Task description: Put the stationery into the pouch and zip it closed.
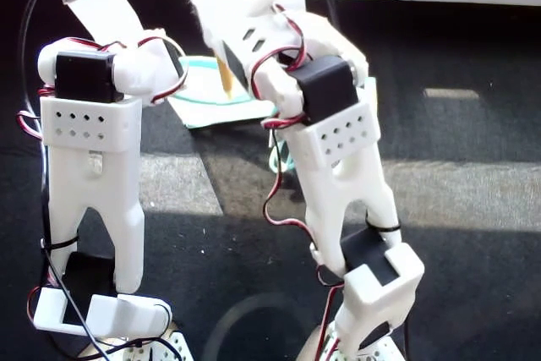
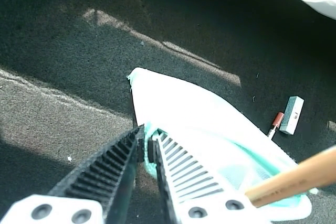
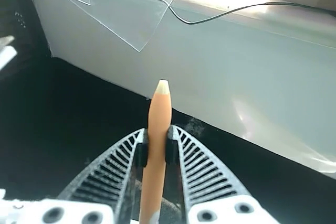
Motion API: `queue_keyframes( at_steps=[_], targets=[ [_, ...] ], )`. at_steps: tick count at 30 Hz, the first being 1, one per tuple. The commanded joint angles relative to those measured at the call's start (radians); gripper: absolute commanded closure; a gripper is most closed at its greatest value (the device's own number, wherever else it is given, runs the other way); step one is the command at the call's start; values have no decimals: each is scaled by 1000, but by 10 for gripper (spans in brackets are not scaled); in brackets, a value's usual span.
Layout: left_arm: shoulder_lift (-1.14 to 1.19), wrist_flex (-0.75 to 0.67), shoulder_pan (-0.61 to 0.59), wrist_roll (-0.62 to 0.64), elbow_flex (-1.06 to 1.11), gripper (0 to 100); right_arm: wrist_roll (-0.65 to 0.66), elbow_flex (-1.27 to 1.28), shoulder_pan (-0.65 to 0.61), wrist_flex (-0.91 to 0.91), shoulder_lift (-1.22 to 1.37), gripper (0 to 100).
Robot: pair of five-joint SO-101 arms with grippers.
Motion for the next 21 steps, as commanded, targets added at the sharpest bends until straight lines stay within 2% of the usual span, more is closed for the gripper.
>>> queue_keyframes(
  at_steps=[1,21],
  targets=[
    [10,3,-15,0,1,990,21,-13,-12,31,-79,992],
    [8,3,-13,-3,-2,990,18,-15,-35,240,-199,992]
  ],
)
